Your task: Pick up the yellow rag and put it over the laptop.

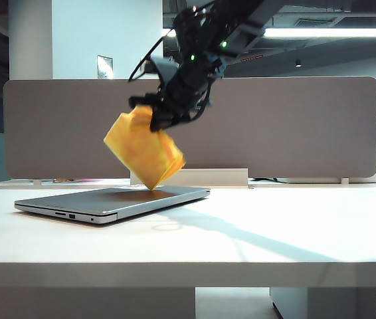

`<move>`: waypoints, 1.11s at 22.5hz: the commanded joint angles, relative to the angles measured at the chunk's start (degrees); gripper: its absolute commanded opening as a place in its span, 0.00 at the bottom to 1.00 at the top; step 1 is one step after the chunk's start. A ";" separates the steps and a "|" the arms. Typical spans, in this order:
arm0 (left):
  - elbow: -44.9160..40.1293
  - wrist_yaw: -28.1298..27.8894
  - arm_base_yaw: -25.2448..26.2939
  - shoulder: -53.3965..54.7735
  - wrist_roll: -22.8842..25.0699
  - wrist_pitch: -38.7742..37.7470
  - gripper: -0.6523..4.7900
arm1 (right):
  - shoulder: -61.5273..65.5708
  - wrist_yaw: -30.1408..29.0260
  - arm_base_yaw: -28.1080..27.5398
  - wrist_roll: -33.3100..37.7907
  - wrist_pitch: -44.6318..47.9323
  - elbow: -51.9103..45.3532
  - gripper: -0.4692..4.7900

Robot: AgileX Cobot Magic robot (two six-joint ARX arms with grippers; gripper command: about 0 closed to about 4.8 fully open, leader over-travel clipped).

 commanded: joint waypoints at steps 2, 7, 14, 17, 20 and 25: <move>0.17 0.26 0.13 0.04 -0.59 0.72 0.11 | 1.90 -5.22 0.31 0.90 -4.28 0.07 0.09; 0.17 0.24 0.13 0.04 -1.27 0.72 0.11 | 2.78 -9.35 1.31 1.79 -7.89 0.04 0.70; 0.17 0.24 0.15 0.04 -1.27 0.72 0.11 | 2.78 -21.73 2.49 6.29 -3.78 0.07 0.91; 0.17 0.26 0.15 0.04 -1.29 0.72 0.11 | 2.64 -22.05 3.85 6.25 -2.73 0.28 0.91; 0.17 0.26 0.15 0.04 -1.29 0.72 0.11 | 2.60 -22.08 4.90 5.92 -2.75 1.68 0.91; 0.20 0.26 0.15 0.04 -1.40 0.72 0.11 | 1.55 -16.00 5.18 5.81 -3.52 4.61 0.91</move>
